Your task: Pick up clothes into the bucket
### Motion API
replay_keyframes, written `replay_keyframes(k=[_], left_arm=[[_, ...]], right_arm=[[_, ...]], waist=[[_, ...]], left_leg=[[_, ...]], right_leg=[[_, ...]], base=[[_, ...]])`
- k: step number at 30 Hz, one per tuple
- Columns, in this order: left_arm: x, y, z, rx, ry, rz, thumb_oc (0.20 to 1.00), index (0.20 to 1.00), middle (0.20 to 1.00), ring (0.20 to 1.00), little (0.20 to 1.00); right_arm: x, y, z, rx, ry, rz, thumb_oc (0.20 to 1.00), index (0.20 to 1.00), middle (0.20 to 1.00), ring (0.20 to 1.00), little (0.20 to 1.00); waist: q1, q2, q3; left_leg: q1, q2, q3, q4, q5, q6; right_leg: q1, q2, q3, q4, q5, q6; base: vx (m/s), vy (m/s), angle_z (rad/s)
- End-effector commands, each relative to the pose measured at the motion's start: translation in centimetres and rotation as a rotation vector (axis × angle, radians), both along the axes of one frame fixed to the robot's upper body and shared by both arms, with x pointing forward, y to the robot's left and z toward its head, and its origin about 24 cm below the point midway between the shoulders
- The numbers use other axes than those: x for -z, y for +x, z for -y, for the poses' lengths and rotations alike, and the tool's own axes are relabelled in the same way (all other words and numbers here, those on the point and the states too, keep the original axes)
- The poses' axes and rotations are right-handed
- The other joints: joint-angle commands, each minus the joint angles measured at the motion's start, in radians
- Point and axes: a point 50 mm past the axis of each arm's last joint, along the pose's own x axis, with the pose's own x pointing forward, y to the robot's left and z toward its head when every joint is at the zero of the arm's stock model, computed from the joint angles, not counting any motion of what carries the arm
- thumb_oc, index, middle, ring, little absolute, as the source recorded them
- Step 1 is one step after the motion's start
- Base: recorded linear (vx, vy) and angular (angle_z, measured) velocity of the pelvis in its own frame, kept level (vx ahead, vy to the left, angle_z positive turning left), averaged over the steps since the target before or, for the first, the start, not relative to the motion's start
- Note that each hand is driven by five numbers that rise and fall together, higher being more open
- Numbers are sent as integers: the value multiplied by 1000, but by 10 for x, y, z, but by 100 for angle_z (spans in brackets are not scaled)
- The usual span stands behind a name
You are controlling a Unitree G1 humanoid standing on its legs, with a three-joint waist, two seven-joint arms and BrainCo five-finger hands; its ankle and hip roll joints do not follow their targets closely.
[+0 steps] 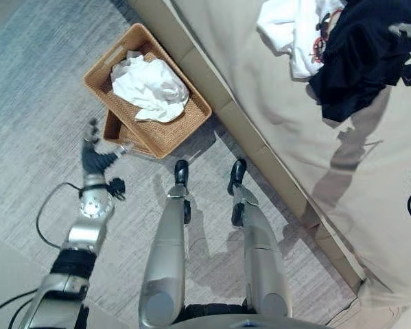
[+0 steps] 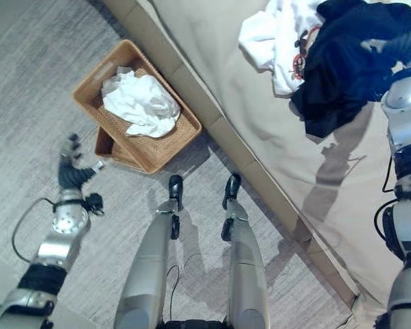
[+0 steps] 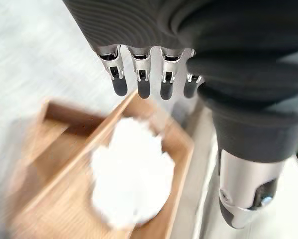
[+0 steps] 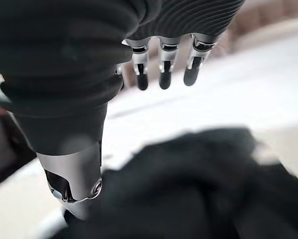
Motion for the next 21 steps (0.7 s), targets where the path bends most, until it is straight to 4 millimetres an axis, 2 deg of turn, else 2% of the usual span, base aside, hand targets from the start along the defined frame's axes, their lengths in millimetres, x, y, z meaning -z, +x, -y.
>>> replay_keyframes(k=[1, 3, 6, 8, 10, 12, 16, 17, 18, 21], left_arm=[[-16, -3, 27, 168, -69, 93, 1000, 1000, 1000, 1000, 1000], [-8, -9, 46, 284, -72, 57, 1000, 1000, 1000, 1000, 1000], [16, -21, 74, 444, -105, -65, 1000, 1000, 1000, 1000, 1000], [27, -25, 86, 519, -71, -125, 1000, 1000, 1000, 1000, 1000], [36, -30, 95, 559, -49, -161, 1000, 1000, 1000, 1000, 1000], [42, -33, 102, 575, -50, -179, 1000, 1000, 1000, 1000, 1000], [45, -34, 109, 580, -76, -191, 1000, 1000, 1000, 1000, 1000], [45, -34, 109, 578, -84, -188, 1000, 1000, 1000, 1000, 1000], [44, -34, 110, 577, -92, -180, 1000, 1000, 1000, 1000, 1000], [37, -30, 111, 554, -114, -141, 1000, 1000, 1000, 1000, 1000]], right_arm=[[-23, -2, -3, -27, -12, 58, 1000, 1000, 1000, 1000, 1000], [-16, 4, -5, -26, 11, 23, 1000, 1000, 1000, 1000, 1000], [-5, 14, -13, -19, -14, -36, 1000, 1000, 1000, 1000, 1000], [-2, 19, -20, -18, -35, -58, 1000, 1000, 1000, 1000, 1000], [-4, 25, -34, -17, -130, -80, 1000, 1000, 1000, 1000, 1000], [-2, 28, -38, -21, -143, -98, 1000, 1000, 1000, 1000, 1000], [5, 30, -34, -24, -147, -206, 1000, 1000, 1000, 1000, 1000], [5, 29, -30, -15, -156, -245, 561, 561, 561, 561, 561], [4, 28, -28, 0, -148, -250, 200, 200, 200, 200, 200], [0, 24, -20, 39, -138, -229, 200, 200, 200, 200, 200]], waist=[[-25, 87, -19], [-21, 105, -19], [-17, 134, -19], [-13, 147, -19], [-7, 158, -19], [-2, 165, -19], [8, 188, -19], [8, 195, -19], [9, 200, -19], [11, 212, -19]], left_leg=[[-11, -25, -60, 14, -23, 2], [-17, -27, -63, 8, -17, 2], [-24, -30, -68, -5, -7, 4], [-25, -28, -71, -12, -3, 4], [-26, -29, -75, -24, 3, 3], [-31, -28, -79, -30, 7, 2], [-26, -29, -89, -68, 31, -8], [-24, -32, -92, -77, 37, -11], [-20, -33, -93, -84, 41, -13], [-9, -37, -96, -100, 50, -17]], right_leg=[[29, -38, -26, 79, -87, 64], [14, -39, -28, 91, -92, 63], [-6, -39, -23, 112, -101, 60], [-16, -39, -22, 117, -107, 60], [-33, -37, -16, 127, -111, 60], [-41, -38, -18, 128, -112, 60], [-49, -41, -24, 134, -119, 60], [-50, -42, -26, 135, -123, 58], [-51, -43, -28, 137, -124, 58], [-49, -47, -29, 139, -125, 57]], base=[[81, -32, 11], [13, -36, 2], [23, -46, 1], [32, -54, 2], [35, -56, -2], [24, -65, -3], [13, -56, 6], [11, -43, 12], [13, -27, 19], [5, -21, 15]])
